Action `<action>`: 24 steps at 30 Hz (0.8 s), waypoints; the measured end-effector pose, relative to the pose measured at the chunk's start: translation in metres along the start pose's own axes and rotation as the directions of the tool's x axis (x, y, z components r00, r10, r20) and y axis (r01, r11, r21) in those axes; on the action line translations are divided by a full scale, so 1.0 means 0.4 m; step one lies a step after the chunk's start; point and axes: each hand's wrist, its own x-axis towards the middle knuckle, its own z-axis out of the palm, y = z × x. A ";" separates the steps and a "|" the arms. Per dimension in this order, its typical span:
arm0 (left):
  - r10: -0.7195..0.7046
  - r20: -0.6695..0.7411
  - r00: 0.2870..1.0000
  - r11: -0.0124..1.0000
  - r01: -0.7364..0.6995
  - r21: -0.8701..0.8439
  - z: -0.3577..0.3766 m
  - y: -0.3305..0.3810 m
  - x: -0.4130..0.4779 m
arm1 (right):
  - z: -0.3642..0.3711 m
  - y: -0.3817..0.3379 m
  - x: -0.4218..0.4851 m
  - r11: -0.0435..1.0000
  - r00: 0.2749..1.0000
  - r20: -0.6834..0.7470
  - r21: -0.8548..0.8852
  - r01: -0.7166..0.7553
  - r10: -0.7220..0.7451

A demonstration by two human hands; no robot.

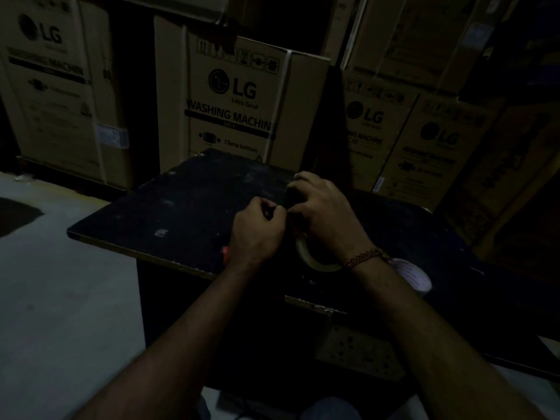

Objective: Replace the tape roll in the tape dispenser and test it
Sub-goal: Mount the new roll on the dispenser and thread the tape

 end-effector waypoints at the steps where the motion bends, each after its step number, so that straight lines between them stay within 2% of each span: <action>1: 0.001 0.010 1.000 1.000 -0.001 0.002 0.000 0.000 -0.001 | -0.001 0.004 0.005 1.000 1.000 0.017 0.025 0.004 -0.005; 3: 0.002 0.014 1.000 1.000 -0.002 0.014 0.001 -0.002 -0.001 | -0.008 0.012 0.019 0.997 0.999 0.055 0.073 0.000 -0.004; 6: -0.003 -0.021 1.000 0.999 0.004 0.054 0.006 -0.004 -0.002 | -0.017 0.026 0.039 0.997 0.992 0.099 0.031 0.075 -0.077; 11: -0.010 -0.091 0.996 0.983 0.027 0.181 0.026 -0.002 -0.007 | -0.042 0.049 0.061 0.992 0.971 0.216 0.091 0.087 -0.105; 17: -0.016 -0.068 0.998 0.985 0.027 0.168 0.032 0.000 -0.014 | -0.039 0.056 0.056 0.951 0.948 0.136 -0.082 0.299 -0.286; 20: -0.034 -0.073 0.997 0.986 0.045 0.162 0.032 0.004 -0.016 | -0.041 0.065 0.063 0.983 0.976 0.116 0.025 0.183 -0.185; 22: -0.045 -0.084 0.995 0.984 0.058 0.166 0.031 0.007 -0.014 | -0.045 0.066 0.075 0.990 0.981 0.177 0.134 0.054 -0.078; 24: -0.048 -0.086 0.995 0.986 0.060 0.153 0.029 0.009 -0.014 | -0.042 0.060 0.099 0.992 0.966 0.259 0.127 -0.022 -0.012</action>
